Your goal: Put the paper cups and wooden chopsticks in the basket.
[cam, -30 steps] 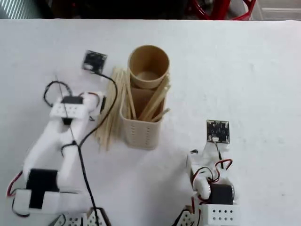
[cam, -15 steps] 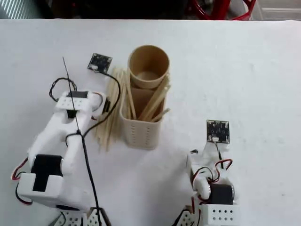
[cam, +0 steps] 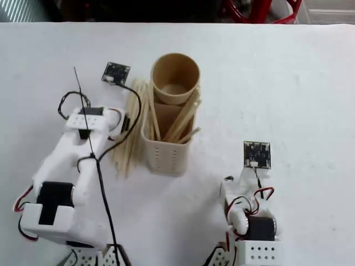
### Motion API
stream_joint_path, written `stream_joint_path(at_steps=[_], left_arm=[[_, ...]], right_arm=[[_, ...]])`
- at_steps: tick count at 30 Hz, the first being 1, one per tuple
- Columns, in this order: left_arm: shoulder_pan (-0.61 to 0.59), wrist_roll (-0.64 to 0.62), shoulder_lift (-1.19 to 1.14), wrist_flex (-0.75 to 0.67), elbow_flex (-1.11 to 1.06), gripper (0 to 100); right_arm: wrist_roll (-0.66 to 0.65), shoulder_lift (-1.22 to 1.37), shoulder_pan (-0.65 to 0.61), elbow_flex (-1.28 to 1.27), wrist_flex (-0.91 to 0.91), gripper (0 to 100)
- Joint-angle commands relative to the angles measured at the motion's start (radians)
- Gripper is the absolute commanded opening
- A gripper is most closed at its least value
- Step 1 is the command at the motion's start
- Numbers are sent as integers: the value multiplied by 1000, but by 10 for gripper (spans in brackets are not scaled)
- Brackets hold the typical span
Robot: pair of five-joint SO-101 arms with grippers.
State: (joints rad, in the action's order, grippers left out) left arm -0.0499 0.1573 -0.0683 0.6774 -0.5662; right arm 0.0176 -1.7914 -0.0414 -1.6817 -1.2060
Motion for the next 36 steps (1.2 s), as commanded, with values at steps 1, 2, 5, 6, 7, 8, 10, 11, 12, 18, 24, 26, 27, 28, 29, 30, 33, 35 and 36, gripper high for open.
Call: stream_joint_path(at_steps=[1, 2, 5, 6, 7, 8, 10, 11, 12, 18, 24, 26, 27, 28, 29, 30, 33, 35, 36], left_arm=[[4, -15, 4, -12, 49, 138], [4, -14, 4, -11, 49, 138], [7, -14, 2, -11, 49, 139], [7, -14, 2, -11, 49, 139], [7, -14, 2, -9, 49, 139], [8, -14, 2, -3, 49, 139], [8, -14, 2, 23, 63, 139], [8, -14, 2, 41, 75, 139], [8, -14, 2, 54, 86, 139], [10, -14, 2, 58, 104, 139], [10, -17, -45, 74, 160, 136], [7, -20, -101, 115, 218, 135], [4, -20, -122, 137, 250, 135], [1, -20, -140, 150, 281, 135], [-2, -18, -153, 155, 302, 135], [-5, -15, -166, 161, 321, 136], [5, -14, -205, 163, 336, 138], [18, -14, -234, 158, 339, 137], [21, -14, -248, 163, 345, 136]], right_arm=[[-8, -8, -4, -9, -7, 159], [-8, -8, -4, -9, -7, 159], [-8, -8, -4, -9, -7, 159], [-8, -8, -4, -9, -7, 159], [-8, -8, -4, -9, -7, 159], [-8, -8, -4, -9, -7, 159], [-8, -8, -4, -9, -7, 159], [-8, -8, -4, -9, -7, 159], [-8, -8, -2, -9, -7, 159], [-8, -8, -2, -9, -7, 159], [-8, -8, -2, -9, -7, 159], [-8, -8, -2, -9, -7, 159], [-8, -8, -2, -9, -7, 159], [-8, -8, -2, -9, -7, 159], [-8, -8, -2, -9, -7, 159], [-8, -8, -2, -9, -7, 159], [-8, -8, -2, -9, -7, 159], [-8, -8, -2, -9, -7, 159], [-8, -8, -2, -9, -7, 159]])
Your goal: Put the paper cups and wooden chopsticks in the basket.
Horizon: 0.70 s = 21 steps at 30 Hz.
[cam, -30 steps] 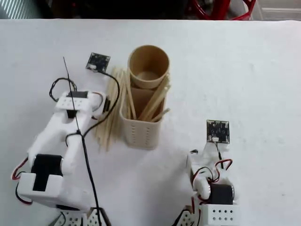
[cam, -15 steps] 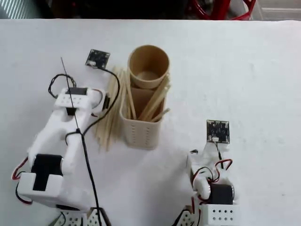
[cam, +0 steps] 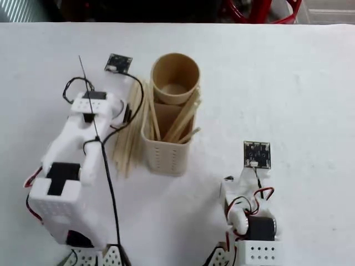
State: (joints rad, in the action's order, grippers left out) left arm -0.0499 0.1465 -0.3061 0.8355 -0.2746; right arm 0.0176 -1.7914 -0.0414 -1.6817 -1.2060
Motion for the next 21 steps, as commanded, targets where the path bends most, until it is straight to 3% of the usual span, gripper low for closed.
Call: stream_joint_path(at_steps=[1, 21], left_arm=[[21, -3, -24, 11, 68, 136], [-42, -38, -73, 149, 141, 80]], right_arm=[[-8, -8, -2, -9, -7, 159], [-8, -8, -2, -9, -7, 159]])
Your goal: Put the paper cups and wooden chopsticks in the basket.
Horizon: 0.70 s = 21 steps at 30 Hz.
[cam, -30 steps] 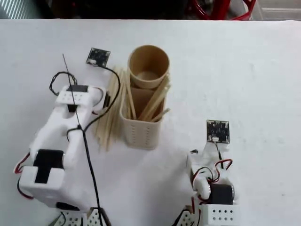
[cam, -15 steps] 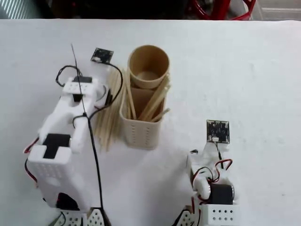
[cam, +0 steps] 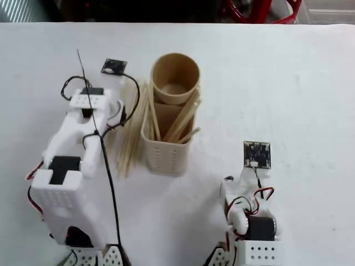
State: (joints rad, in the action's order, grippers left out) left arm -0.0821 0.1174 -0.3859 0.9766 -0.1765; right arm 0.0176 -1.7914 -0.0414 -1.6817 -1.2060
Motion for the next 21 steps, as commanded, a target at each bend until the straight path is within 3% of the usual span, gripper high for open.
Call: stream_joint_path(at_steps=[1, 21], left_arm=[[-10, -9, 1, 8, 46, 80], [-5, -8, -1, 38, 41, 76]], right_arm=[[-8, -8, -2, -9, -7, 159], [-8, -8, -2, -9, -7, 159]])
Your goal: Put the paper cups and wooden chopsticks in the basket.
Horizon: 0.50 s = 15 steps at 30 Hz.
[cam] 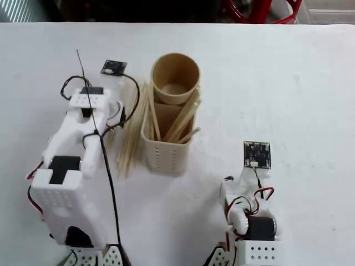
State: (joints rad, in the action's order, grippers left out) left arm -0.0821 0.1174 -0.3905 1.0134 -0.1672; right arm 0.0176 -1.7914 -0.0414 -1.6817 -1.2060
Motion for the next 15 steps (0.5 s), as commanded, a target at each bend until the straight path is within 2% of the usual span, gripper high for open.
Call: stream_joint_path(at_steps=[1, 15], left_arm=[[-7, -8, 4, 2, 32, 77], [-10, -9, 2, 8, 32, 76]], right_arm=[[-8, -8, -2, -9, -7, 159], [-8, -8, -2, -9, -7, 159]])
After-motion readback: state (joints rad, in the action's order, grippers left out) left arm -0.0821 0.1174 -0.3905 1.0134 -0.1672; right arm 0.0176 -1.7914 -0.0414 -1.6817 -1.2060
